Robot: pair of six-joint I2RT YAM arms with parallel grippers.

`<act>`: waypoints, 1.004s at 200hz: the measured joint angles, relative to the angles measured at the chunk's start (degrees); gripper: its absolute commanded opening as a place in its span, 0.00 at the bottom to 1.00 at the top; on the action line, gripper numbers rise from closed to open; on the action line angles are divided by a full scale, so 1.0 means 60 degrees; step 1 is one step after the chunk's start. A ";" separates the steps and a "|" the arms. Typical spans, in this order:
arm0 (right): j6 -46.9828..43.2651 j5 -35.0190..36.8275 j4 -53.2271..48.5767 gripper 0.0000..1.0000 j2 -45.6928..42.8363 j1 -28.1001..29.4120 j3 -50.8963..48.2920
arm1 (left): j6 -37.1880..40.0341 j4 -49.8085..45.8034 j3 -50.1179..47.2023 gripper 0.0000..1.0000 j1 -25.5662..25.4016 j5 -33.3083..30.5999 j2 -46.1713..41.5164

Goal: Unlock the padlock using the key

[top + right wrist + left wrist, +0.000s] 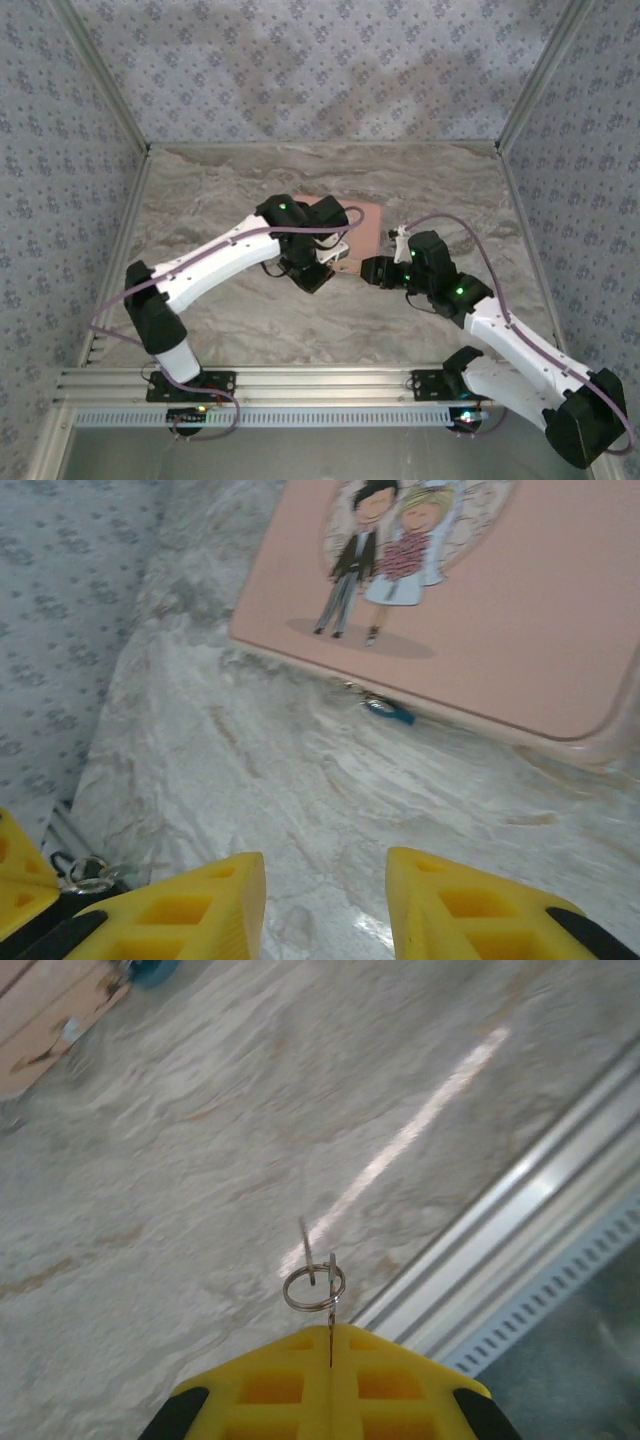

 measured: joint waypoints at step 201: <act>-0.1144 -0.0288 0.1836 0.53 -0.0623 0.2120 0.0029 | 0.0240 0.1016 -0.0146 0.00 0.0262 0.2437 -0.0947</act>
